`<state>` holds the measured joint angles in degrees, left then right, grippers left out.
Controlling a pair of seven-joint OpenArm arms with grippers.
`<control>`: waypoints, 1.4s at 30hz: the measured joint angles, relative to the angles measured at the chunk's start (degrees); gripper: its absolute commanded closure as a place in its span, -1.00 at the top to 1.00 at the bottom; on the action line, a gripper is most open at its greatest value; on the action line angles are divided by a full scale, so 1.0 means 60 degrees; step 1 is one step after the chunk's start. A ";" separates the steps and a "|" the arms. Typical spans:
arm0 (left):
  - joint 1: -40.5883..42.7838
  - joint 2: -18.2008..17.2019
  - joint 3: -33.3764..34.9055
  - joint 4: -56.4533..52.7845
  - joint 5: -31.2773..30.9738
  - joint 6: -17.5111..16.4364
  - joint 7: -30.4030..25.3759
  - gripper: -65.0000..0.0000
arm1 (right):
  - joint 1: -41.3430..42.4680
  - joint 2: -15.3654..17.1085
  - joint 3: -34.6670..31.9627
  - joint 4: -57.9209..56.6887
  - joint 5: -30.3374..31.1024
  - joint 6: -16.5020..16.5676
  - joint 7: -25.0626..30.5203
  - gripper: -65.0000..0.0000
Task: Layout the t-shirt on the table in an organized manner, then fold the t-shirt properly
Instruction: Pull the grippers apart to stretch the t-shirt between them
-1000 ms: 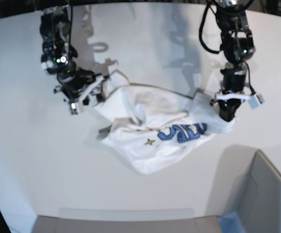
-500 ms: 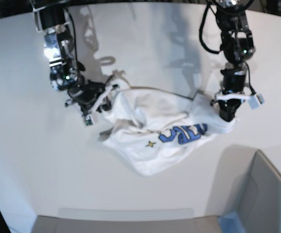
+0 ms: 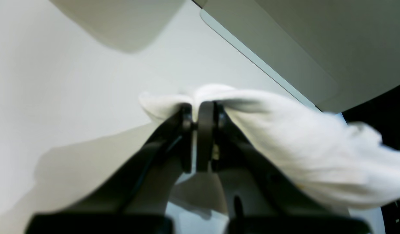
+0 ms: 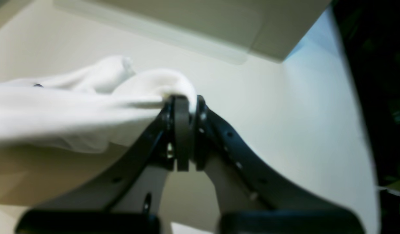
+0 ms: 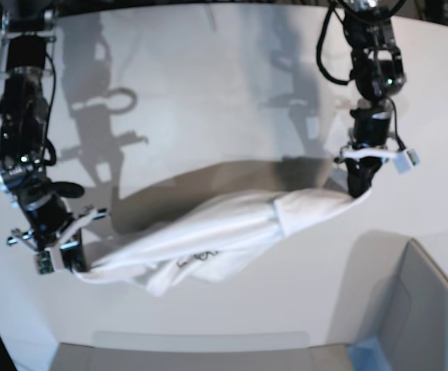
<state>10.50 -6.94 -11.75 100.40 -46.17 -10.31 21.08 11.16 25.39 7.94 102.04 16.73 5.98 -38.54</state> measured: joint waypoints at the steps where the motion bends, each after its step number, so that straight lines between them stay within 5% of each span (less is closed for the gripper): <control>1: 0.0000 0.0000 0.0000 0.0000 0.0004 0.0004 0.0011 -1.00 | -0.0135 0.0160 0.0018 -0.0004 -0.0091 -0.0058 0.0007 -1.00; 10: 0.0284 0.0004 -0.0018 -0.0051 0.0022 0.0066 0.0044 -1.00 | -0.2528 0.0098 -0.1519 -0.0036 -0.4725 0.0011 -0.0393 -1.00; 12: 0.0200 0.0022 0.0011 -0.0120 0.0011 0.0022 0.0011 -1.00 | -0.3213 0.0062 -0.1774 -0.0066 -0.5111 0.0080 -0.0499 -1.00; 15: 0.0189 0.0018 0.0011 -0.0237 0.0011 0.0018 0.0004 -1.00 | -0.3668 -0.0219 -0.1789 -0.0087 -0.5078 0.0076 -0.0579 -1.00; 20: 0.0211 0.0022 0.0011 -0.0379 0.0004 0.0080 0.0000 -1.00 | -0.4240 -0.0182 -0.1734 -0.0011 -0.5166 -0.0007 -0.0433 -0.24; 23: 0.0211 0.0018 0.0011 -0.0535 0.0007 0.0073 -0.0029 -1.00 | -0.4433 -0.0193 -0.1738 0.0324 -0.5067 0.0000 -0.0612 -0.02; 31: 0.0455 0.0011 0.0011 -0.0594 0.0004 0.0113 -0.0011 -1.00 | -0.2863 -0.1534 0.1264 0.1191 -0.2718 -0.0033 -0.0503 0.00; 36: 0.0459 -0.0011 0.0000 -0.0583 0.0000 0.0076 -0.0022 -1.00 | -0.1796 -0.0933 0.1096 -0.1326 -0.1770 0.0011 -0.0663 0.00; 42: 0.0452 -0.0007 -0.0044 -0.0583 0.0000 0.0069 -0.0033 -1.00 | -0.0616 -0.0852 0.0871 -0.3599 -0.1519 -0.0040 -0.0561 0.00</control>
<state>13.21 -6.98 -12.01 96.90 -46.17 -9.89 20.88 7.46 20.27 13.17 80.44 7.62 5.74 -41.91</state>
